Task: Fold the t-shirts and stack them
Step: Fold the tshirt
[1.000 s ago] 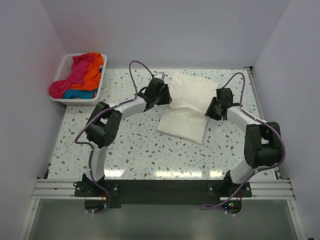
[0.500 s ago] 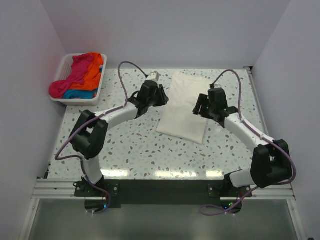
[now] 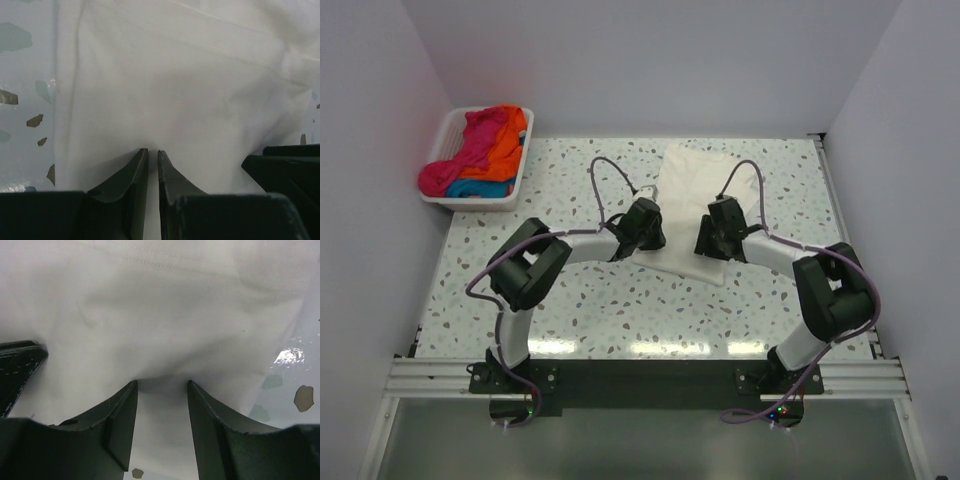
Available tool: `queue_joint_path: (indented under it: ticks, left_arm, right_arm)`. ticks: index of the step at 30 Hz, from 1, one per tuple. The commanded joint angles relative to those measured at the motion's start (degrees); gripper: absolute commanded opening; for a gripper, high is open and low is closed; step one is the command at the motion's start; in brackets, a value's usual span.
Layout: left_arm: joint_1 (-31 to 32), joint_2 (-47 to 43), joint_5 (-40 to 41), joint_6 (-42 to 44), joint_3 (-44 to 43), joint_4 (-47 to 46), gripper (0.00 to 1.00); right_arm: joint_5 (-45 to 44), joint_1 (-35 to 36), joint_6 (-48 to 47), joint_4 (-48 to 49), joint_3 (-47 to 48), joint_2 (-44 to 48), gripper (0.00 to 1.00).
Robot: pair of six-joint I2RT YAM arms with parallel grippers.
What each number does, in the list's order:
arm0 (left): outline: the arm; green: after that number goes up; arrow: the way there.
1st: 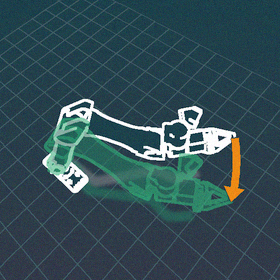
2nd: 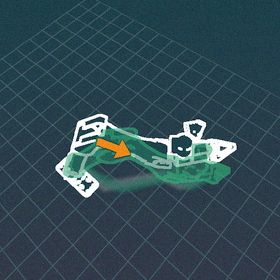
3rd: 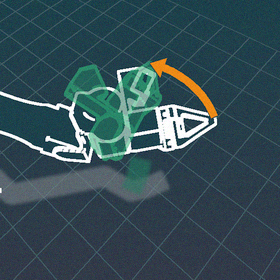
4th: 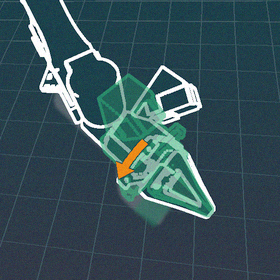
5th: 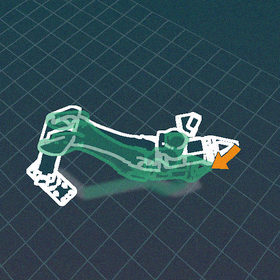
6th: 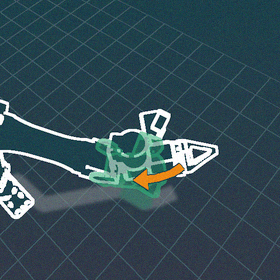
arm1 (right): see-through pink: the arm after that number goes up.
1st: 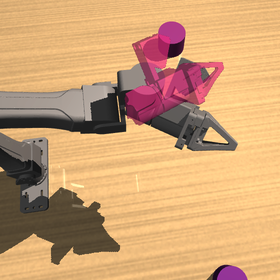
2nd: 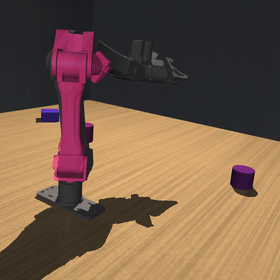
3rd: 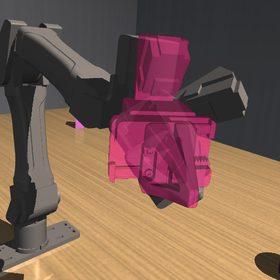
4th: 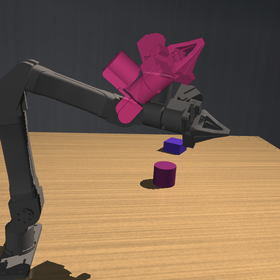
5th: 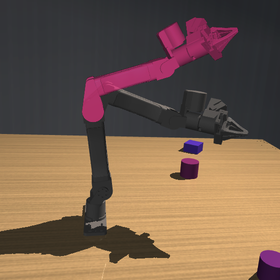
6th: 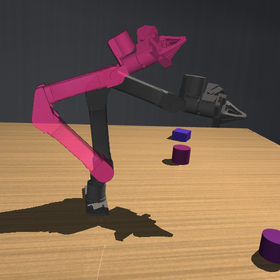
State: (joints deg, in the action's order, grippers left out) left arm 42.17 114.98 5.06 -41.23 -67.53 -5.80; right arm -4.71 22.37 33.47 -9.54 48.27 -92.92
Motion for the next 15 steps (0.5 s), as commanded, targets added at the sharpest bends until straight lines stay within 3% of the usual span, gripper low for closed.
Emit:
queue_joint_path:
  ticks: [1, 6, 15]
  left_arm:
    - [1.5, -0.8, 5.2, -3.8, 3.4, 1.8, 0.18]
    - [1.9, -5.6, 8.9, -9.0, 14.1, 0.5, 0.16]
    - [7.2, -24.3, 11.9, -18.3, 35.6, -1.2, 0.16]
  right_arm:
    - [-2.8, 2.4, 0.7, -0.3, -2.0, -3.6, 0.49]
    - [-5.8, 7.5, 0.2, -1.9, -1.8, -4.2, 0.49]
    - [-7.4, 20.9, 4.4, -2.3, -6.7, -1.6, 0.50]
